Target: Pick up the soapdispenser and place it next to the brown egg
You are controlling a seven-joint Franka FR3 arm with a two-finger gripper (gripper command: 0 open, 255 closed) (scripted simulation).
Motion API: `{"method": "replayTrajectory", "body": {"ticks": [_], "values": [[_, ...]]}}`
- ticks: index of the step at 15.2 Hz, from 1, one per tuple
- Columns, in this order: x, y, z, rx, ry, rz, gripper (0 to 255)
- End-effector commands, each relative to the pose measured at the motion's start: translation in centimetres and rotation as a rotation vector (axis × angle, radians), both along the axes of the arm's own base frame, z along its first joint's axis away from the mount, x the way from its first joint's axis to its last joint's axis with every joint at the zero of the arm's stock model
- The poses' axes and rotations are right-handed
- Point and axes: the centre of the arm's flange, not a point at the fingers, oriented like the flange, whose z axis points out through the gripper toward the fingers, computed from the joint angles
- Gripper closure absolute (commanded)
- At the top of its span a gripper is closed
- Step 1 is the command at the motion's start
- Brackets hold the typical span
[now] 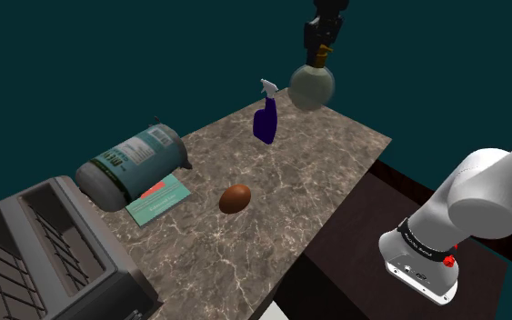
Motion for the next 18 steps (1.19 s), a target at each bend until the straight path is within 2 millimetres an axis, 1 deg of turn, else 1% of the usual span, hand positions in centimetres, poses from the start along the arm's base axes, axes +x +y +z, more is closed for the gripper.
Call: {"method": "replayTrajectory", "body": {"ticks": [1, 12, 13, 18], "values": [[0.5, 2.6, -0.1, 0.0, -0.001, -0.001, 255], [3.6, 16.8, 0.0, 0.0, -0.001, -0.001, 255], [3.8, 17.7, 0.0, 0.0, -0.001, -0.001, 255], [3.8, 17.7, -2.6, 0.0, -0.001, -0.001, 255]]}}
